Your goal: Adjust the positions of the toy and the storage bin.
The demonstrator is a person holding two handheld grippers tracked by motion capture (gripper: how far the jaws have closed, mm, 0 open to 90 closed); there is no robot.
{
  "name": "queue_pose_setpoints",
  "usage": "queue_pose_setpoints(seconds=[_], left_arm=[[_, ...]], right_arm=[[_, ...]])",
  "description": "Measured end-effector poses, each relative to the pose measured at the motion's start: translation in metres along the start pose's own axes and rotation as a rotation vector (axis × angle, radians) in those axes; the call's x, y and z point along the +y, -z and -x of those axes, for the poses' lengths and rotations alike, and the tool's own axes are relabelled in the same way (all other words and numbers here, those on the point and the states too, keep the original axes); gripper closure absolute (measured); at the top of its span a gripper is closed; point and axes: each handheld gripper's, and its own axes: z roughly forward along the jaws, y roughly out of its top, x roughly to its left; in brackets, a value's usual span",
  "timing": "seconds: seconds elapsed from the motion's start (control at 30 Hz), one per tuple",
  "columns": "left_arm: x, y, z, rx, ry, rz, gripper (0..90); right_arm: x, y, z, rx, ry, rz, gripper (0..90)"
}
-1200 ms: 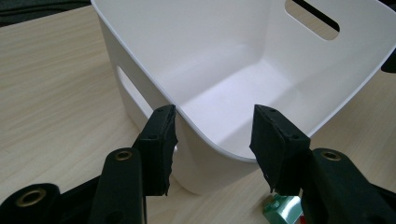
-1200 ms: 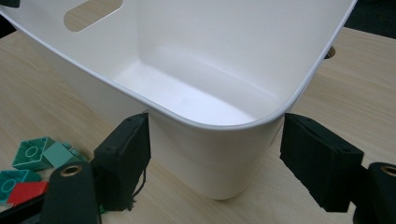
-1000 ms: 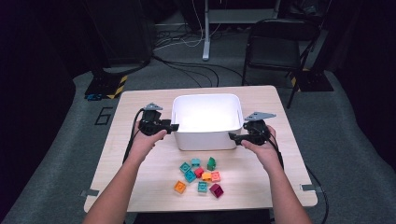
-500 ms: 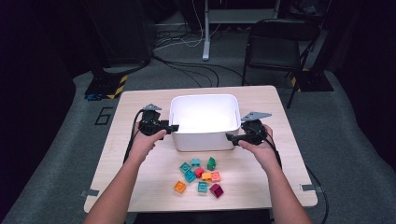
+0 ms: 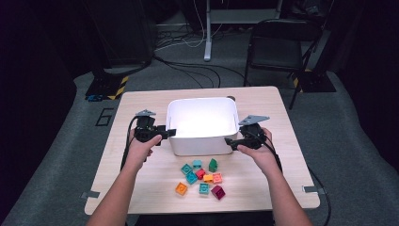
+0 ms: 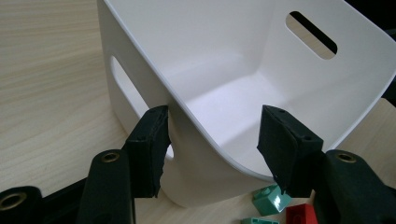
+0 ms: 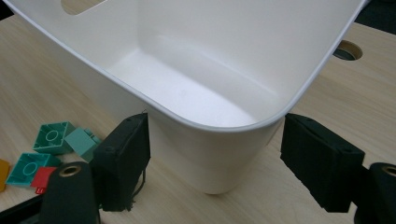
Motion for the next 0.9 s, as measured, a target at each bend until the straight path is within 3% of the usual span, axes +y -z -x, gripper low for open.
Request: queue_pose_setpoints(seconds=[0.2,0.27,0.43,0.57,0.73,0.9], left_arm=[[-0.002,0.004,0.001,-0.010,-0.023,0.038,40.6],[-0.004,0.009,0.003,-0.014,-0.018,0.062,40.9],[-0.007,0.028,0.008,0.027,-0.045,0.096,41.4],[-0.007,0.044,0.015,0.043,-0.082,0.112,41.3],[-0.009,0.055,0.023,0.039,-0.131,0.102,41.1],[-0.012,0.057,0.020,0.042,-0.126,0.096,40.8]], right_arm=[[0.001,0.008,0.001,0.006,-0.036,0.013,28.1],[0.002,0.014,-0.002,-0.013,-0.013,0.017,29.1],[0.001,0.025,-0.010,-0.052,0.000,0.007,31.3],[-0.002,0.046,-0.017,-0.076,0.008,0.061,39.6],[-0.003,0.069,-0.023,-0.052,-0.020,0.138,47.7],[-0.005,0.066,-0.033,0.002,0.016,0.109,46.9]])
